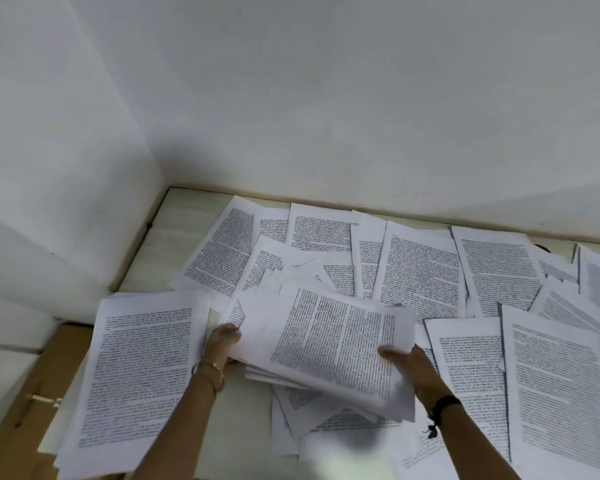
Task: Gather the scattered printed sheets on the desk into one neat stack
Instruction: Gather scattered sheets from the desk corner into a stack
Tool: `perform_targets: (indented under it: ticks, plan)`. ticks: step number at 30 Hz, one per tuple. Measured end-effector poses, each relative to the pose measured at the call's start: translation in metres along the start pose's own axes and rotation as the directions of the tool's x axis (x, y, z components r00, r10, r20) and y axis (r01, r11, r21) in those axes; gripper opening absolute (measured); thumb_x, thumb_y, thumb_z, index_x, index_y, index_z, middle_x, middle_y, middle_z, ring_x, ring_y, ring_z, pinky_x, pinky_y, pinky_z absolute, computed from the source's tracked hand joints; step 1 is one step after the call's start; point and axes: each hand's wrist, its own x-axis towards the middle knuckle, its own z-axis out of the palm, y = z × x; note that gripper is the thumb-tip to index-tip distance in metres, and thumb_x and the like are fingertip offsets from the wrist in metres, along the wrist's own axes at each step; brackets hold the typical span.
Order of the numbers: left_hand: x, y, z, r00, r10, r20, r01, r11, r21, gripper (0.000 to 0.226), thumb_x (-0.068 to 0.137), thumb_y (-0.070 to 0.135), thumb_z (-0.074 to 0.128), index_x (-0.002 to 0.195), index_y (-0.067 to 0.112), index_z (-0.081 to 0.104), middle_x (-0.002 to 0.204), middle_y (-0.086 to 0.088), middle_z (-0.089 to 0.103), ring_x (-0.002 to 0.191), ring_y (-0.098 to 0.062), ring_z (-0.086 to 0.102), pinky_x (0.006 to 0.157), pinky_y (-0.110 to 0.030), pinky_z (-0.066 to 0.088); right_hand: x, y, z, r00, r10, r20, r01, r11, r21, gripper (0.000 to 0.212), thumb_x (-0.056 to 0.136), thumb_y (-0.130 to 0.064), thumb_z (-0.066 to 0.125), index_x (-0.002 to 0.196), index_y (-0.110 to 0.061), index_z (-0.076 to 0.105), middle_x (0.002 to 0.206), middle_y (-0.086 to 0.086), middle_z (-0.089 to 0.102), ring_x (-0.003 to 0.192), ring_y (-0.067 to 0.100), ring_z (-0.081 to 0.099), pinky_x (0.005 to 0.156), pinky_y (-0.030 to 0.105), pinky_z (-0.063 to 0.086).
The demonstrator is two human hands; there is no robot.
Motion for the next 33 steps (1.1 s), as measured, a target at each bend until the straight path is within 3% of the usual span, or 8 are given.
perform_targets:
  ticks: [5,9,13,17,22,25,29,33]
  plan:
    - [-0.006,0.005,0.02,0.992,0.042,0.122,-0.094,0.881,0.464,0.01,0.091,0.006,0.047,0.094,-0.004,0.051,0.116,-0.028,0.056,0.082,-0.021,0.051,0.082,-0.029,0.048,-0.002,0.01,0.012,0.939,0.041,-0.342,-0.059,0.997,-0.042,0.042,0.082,-0.04,0.07,0.103,-0.006,0.056,0.097,0.008,0.066,0.085,0.027,0.062,0.073,0.035,0.05]
    - [-0.027,0.002,0.027,0.992,0.062,0.111,-0.124,0.652,0.748,0.032,0.095,0.03,0.039,0.116,0.006,0.041,0.119,-0.021,0.059,0.108,-0.036,0.057,0.092,-0.038,0.043,-0.009,0.007,0.028,0.975,0.041,-0.22,-0.066,0.992,-0.108,0.041,0.088,-0.039,0.063,0.114,-0.011,0.048,0.102,0.009,0.06,0.087,0.025,0.059,0.067,0.03,0.049]
    - [-0.04,-0.001,0.027,0.994,0.113,-0.006,-0.081,0.743,0.665,0.016,0.097,0.027,0.032,0.101,0.012,0.037,0.115,-0.026,0.061,0.104,-0.038,0.058,0.089,-0.039,0.044,-0.004,0.003,0.028,0.934,0.041,-0.354,-0.076,0.993,-0.086,0.043,0.094,-0.037,0.053,0.124,-0.008,0.044,0.109,0.013,0.056,0.094,0.025,0.051,0.086,0.04,0.046]
    - [-0.039,-0.008,0.028,0.986,0.137,0.093,-0.163,0.681,0.714,0.047,0.096,0.022,0.038,0.141,0.014,0.03,0.138,-0.016,0.049,0.123,-0.035,0.05,0.102,-0.039,0.039,-0.009,-0.003,0.036,0.983,0.002,-0.182,-0.033,0.985,-0.169,0.031,0.094,-0.033,0.054,0.112,-0.009,0.045,0.102,0.008,0.057,0.085,0.022,0.055,0.065,0.026,0.043]
    - [-0.036,-0.002,0.027,0.954,0.201,0.223,-0.299,0.685,0.665,0.05,0.095,0.017,0.042,0.144,0.016,0.029,0.15,-0.005,0.035,0.133,-0.025,0.041,0.11,-0.03,0.029,-0.004,-0.002,0.037,0.957,0.05,-0.284,-0.084,0.991,-0.107,0.032,0.093,-0.024,0.056,0.117,-0.006,0.048,0.109,0.012,0.059,0.095,0.029,0.057,0.074,0.031,0.044]
    - [-0.034,0.004,0.024,0.973,0.205,0.11,-0.232,0.874,0.427,0.051,0.089,0.037,0.05,0.133,0.013,0.045,0.144,-0.008,0.043,0.131,-0.027,0.042,0.11,-0.034,0.031,-0.007,-0.005,0.04,0.972,0.048,-0.228,-0.073,0.992,-0.1,0.019,0.089,-0.013,0.056,0.104,-0.001,0.059,0.094,0.015,0.068,0.081,0.029,0.063,0.07,0.035,0.05]
    - [-0.026,-0.005,0.02,1.0,0.004,-0.031,-0.009,0.985,-0.171,0.059,0.076,0.045,0.067,0.124,0.013,0.054,0.127,-0.016,0.058,0.116,-0.035,0.055,0.099,-0.057,0.043,-0.017,-0.011,0.048,0.988,0.138,0.074,-0.152,0.958,0.243,0.012,0.086,0.004,0.057,0.095,0.004,0.065,0.083,0.015,0.072,0.072,0.024,0.071,0.068,0.033,0.059]
    - [-0.028,-0.005,0.03,0.992,0.071,-0.101,-0.072,0.997,-0.008,0.044,0.082,-0.008,0.058,0.125,-0.001,0.05,0.122,-0.018,0.058,0.109,-0.03,0.056,0.099,-0.039,0.043,-0.028,-0.009,0.058,0.89,0.187,0.416,-0.277,0.946,0.167,0.023,0.084,0.001,0.062,0.107,0.005,0.064,0.094,0.015,0.072,0.079,0.021,0.072,0.064,0.026,0.056]
